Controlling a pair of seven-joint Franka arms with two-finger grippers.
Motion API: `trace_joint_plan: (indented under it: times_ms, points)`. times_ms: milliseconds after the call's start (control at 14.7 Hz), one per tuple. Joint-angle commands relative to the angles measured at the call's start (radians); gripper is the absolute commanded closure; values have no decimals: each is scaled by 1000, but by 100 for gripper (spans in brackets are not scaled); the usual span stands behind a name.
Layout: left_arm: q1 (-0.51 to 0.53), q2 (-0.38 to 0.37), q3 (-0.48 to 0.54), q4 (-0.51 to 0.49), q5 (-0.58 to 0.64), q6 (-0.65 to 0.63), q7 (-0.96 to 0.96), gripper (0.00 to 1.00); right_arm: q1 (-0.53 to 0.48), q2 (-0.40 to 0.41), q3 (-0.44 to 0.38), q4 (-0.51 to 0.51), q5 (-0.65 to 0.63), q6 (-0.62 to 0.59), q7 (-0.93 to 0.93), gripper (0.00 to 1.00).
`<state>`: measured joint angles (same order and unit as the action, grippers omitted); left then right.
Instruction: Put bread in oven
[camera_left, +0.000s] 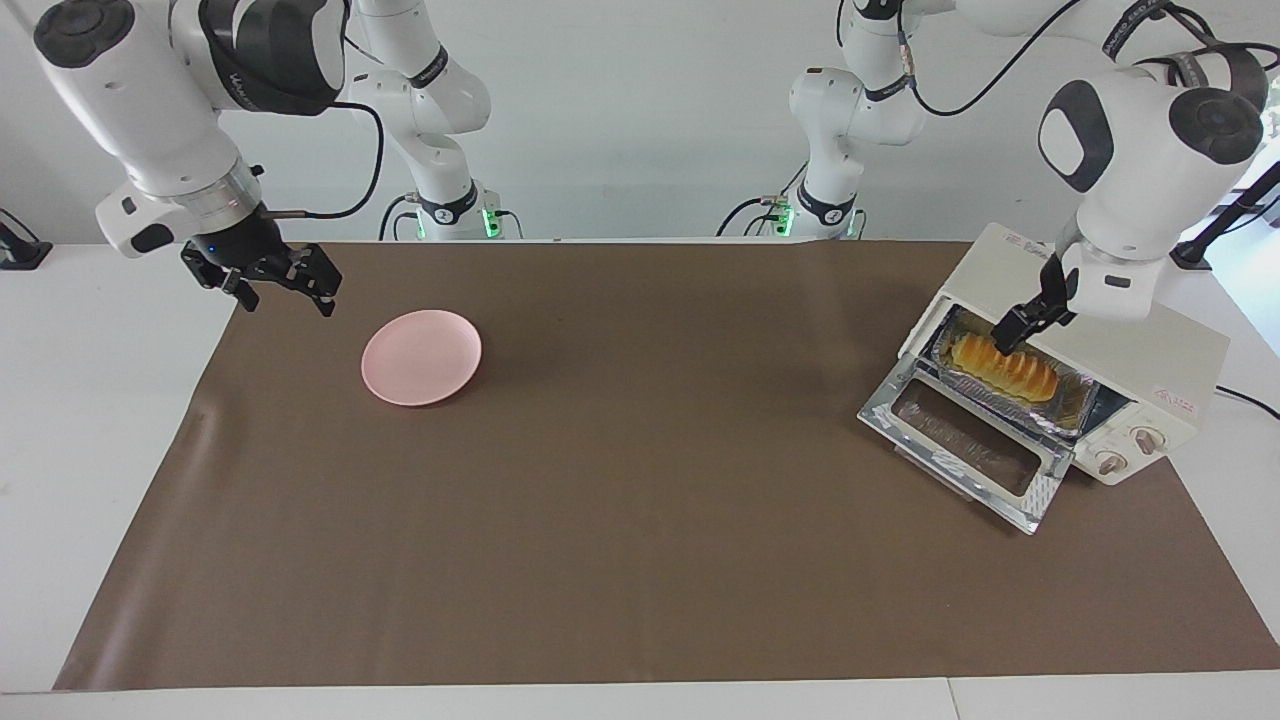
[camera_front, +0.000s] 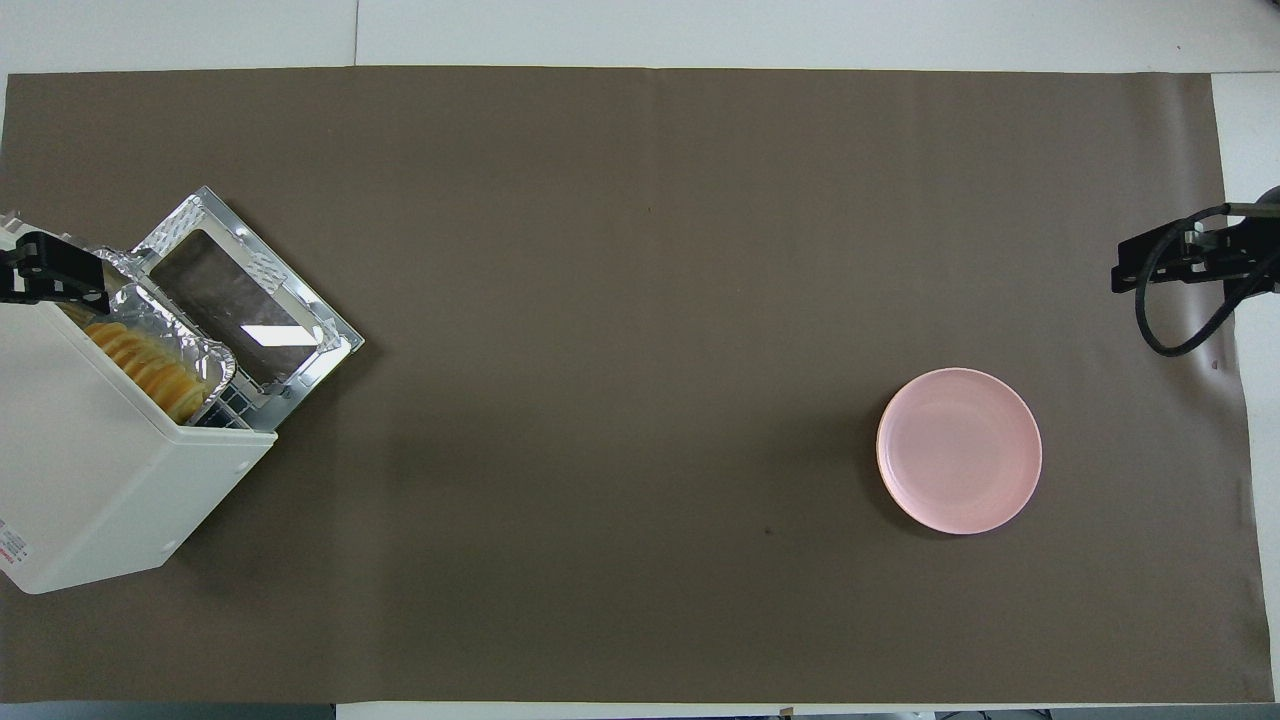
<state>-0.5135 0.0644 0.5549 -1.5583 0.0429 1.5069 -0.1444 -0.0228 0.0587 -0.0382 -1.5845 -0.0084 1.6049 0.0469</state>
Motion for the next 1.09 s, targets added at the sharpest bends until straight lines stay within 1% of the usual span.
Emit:
trace_joint_plan:
  times_ms: [0,68,136,204,476,544,680,748,816,1020]
  points:
    - [0,-83,-4,-42,8,-57,26,0,-19,-22,14,-23,10,-5,-16,0]
    - [12,-116,-9,-57,8,-57,28,0,-19,-22,14,-23,10,-5,-16,0]
    - [54,-123,-27,-55,8,-62,46,0,-19,-22,14,-23,10,-5,-16,0]
    - [181,-121,-164,-36,8,-80,134,0,-19,-23,14,-23,10,-5,-16,0]
    - [386,-126,-418,-42,5,-88,140,0,-19,-22,14,-23,10,-5,-16,0]
    - [406,-130,-440,-43,0,-80,143,0,-19,-22,14,-23,10,-5,-16,0]
    - [409,-111,-437,-32,-64,-36,143,0,-19,-22,14,-23,10,-5,-16,0]
    - [412,-79,-437,-5,-64,-48,143,0,-19,-23,14,-23,10,-5,-16,0]
    - [417,-74,-444,21,-55,-60,155,0,-19,-22,14,-23,10,-5,-16,0]
    - [418,-61,-454,30,-57,-65,163,0,-19,-22,14,-23,10,-5,-16,0]
